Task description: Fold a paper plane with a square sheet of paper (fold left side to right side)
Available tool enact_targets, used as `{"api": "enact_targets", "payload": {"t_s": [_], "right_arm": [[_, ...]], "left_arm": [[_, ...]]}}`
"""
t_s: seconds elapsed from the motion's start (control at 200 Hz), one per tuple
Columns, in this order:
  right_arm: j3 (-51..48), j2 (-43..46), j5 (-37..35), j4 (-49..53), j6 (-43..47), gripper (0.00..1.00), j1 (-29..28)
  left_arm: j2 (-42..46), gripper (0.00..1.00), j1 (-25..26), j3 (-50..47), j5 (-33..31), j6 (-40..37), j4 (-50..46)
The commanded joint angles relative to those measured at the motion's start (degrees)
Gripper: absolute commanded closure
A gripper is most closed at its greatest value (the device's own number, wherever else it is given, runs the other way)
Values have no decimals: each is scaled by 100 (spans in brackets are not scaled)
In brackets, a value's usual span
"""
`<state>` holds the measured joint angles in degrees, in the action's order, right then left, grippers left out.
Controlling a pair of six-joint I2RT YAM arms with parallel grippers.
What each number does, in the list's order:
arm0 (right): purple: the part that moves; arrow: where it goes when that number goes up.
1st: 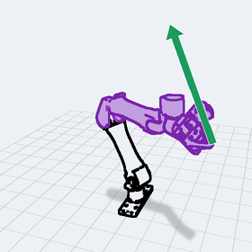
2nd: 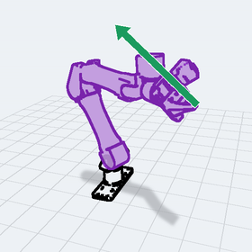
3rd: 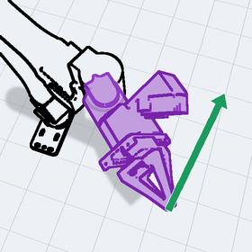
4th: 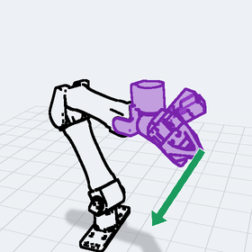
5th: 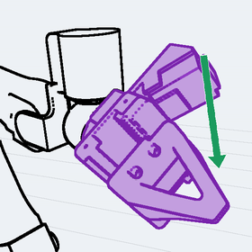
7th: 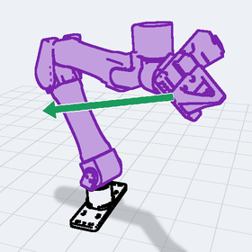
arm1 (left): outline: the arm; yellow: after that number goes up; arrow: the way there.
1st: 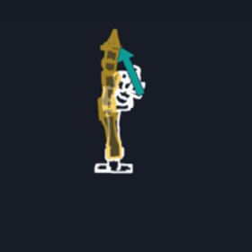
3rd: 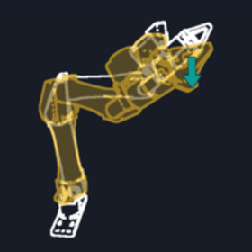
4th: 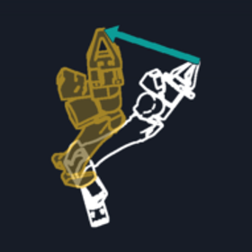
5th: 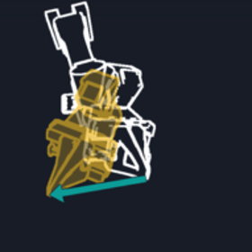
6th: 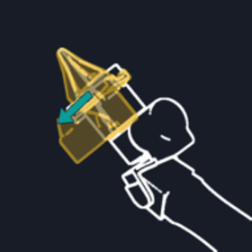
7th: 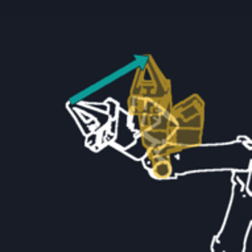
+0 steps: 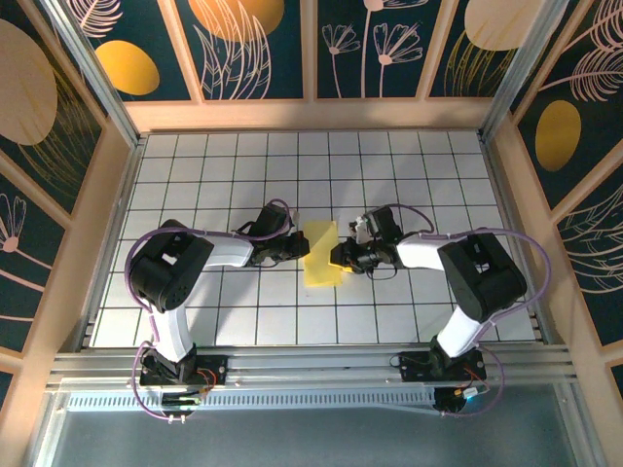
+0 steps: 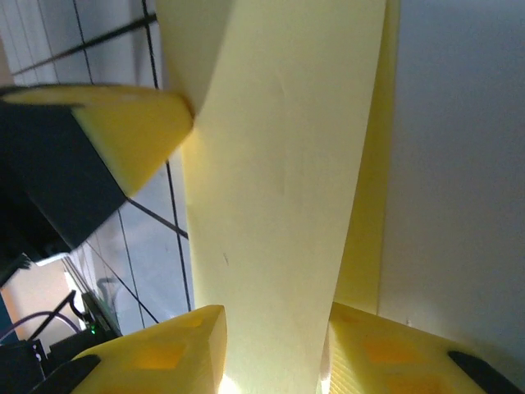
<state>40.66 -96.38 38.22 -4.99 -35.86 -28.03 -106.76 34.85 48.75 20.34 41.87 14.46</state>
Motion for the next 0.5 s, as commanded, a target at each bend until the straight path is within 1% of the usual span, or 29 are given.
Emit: {"api": "enact_targets", "payload": {"t_s": [0.0, 0.195, 0.285, 0.365, 0.495], "right_arm": [[193, -181, 158, -263, -61, 67, 107], [386, -472, 264, -329, 9, 69, 273], [440, -586, 342, -378, 22, 72, 342], [460, -645, 386, -390, 30, 76, 394], [413, -669, 523, -465, -20, 83, 434]], "left_arm": [[32, 100, 100, -164, 18, 58, -191], [58, 100, 93, -143, 58, 67, -129], [71, 98, 95, -134, 58, 62, -93], [98, 96, 96, -110, 51, 57, -75], [257, 89, 100, -53, -49, -31, -93]]}}
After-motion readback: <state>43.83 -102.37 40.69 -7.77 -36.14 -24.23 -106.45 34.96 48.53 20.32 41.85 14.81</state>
